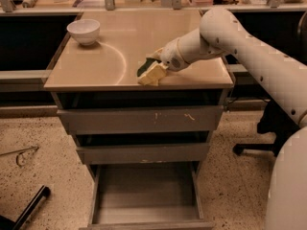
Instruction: Place sponge into bottom drawer
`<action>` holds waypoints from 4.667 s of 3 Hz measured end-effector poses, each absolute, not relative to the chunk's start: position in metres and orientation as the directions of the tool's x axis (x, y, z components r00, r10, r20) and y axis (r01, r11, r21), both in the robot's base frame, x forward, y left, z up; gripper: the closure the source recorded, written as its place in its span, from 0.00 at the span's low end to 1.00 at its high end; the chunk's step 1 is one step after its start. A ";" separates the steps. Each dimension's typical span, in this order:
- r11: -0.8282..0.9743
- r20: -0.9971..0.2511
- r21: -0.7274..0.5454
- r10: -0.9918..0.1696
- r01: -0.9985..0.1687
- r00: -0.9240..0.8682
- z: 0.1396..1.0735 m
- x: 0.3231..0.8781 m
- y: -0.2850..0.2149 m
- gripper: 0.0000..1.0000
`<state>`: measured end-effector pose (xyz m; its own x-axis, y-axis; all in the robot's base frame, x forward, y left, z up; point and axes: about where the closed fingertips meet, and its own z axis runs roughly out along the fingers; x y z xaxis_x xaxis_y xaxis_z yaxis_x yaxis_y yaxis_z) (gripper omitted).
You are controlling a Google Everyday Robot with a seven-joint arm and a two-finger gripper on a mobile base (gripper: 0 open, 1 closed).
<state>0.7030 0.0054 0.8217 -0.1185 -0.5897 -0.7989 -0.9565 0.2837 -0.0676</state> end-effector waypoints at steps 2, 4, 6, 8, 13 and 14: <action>0.194 -0.784 -0.079 -0.618 -0.978 -0.059 0.861 0.635 0.020 1.00; 0.168 -0.795 -0.058 -0.604 -0.984 -0.056 0.851 0.540 0.017 1.00; 0.169 -0.810 0.001 -0.577 -0.986 -0.100 0.821 0.478 0.007 1.00; 0.109 -0.815 0.098 -0.561 -0.989 -0.143 0.685 0.460 -0.011 1.00; 0.196 -0.934 -0.024 -0.353 -0.980 -0.048 0.509 0.494 0.041 1.00; 0.321 -0.945 -0.039 -0.319 -0.946 -0.069 0.444 0.526 0.061 1.00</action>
Offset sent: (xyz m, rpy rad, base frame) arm -0.0515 0.0104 0.0304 -0.0136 -0.0043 0.0705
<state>0.5259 0.0609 0.4442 -0.0691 -0.3190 -0.9452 -0.9461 0.3214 -0.0393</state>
